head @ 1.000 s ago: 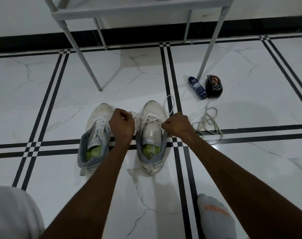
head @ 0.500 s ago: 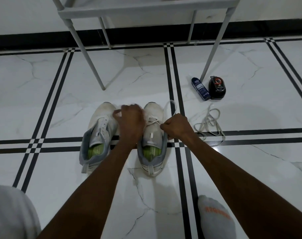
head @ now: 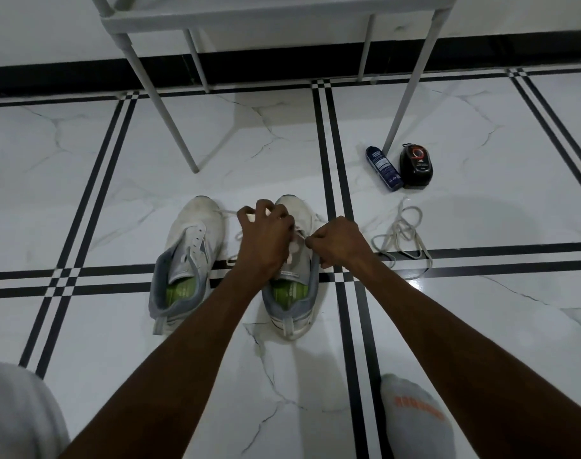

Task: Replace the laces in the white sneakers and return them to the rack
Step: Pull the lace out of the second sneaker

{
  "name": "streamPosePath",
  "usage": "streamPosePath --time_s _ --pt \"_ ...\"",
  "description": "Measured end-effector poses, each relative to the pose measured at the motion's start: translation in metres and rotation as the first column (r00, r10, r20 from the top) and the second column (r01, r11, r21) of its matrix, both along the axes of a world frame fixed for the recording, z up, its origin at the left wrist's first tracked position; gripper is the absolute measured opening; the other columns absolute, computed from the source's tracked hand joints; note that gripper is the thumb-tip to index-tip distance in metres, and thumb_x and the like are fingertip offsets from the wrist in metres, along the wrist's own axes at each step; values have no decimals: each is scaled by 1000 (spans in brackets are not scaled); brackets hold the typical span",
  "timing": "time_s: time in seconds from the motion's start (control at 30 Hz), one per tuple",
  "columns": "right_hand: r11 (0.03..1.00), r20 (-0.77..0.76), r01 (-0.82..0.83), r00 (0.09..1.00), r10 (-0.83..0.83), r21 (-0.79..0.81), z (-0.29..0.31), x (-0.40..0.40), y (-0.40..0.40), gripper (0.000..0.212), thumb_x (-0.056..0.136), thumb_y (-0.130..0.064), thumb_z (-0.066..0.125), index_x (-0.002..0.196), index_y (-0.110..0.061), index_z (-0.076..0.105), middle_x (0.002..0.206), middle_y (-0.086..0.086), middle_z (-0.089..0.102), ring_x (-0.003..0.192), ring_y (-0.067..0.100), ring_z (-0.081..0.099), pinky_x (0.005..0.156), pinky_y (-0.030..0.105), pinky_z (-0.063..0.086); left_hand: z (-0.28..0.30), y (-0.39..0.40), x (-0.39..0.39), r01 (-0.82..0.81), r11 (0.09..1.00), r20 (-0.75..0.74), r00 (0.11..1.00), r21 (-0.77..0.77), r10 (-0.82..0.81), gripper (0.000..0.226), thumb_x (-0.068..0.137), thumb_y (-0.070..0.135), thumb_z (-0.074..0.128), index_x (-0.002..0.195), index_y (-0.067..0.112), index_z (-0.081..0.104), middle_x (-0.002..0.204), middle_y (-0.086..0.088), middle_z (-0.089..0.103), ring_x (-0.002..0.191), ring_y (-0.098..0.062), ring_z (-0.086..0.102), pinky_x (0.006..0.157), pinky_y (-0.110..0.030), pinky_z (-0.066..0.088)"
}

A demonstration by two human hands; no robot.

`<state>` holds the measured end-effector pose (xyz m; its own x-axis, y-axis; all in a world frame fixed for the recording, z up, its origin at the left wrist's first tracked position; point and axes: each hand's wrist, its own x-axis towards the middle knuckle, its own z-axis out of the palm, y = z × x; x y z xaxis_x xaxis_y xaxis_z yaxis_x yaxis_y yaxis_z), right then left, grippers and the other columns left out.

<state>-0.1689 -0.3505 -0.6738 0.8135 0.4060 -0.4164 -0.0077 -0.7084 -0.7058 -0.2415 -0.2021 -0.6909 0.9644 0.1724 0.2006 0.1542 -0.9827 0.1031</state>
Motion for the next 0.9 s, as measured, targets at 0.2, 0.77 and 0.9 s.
streamPosePath --time_s 0.2,0.77,0.9 --pt "999 -3 40 999 -40 -8 2 -1 -3 32 86 -18 64 76 12 72 69 20 73 57 25 72 67 38 61 39 68 -9 -709 441 15 520 -551 854 26 93 26 64 118 22 59 121 -8 60 118 -35 48 90 -48 41" --pt "998 53 -1 999 4 -60 -3 -4 -4 36 81 -24 68 73 10 72 72 22 72 66 31 72 71 48 61 32 67 -11 -570 617 34 719 -542 694 46 93 34 66 130 8 55 131 -17 53 121 -40 48 94 -42 41" --pt "993 76 -24 997 33 -112 1 -1 0 34 78 -32 70 71 1 74 65 13 72 60 23 71 67 40 62 20 5 -20 -285 728 101 894 -623 437 65 80 43 80 128 12 49 124 -11 50 110 -27 51 87 -38 45"
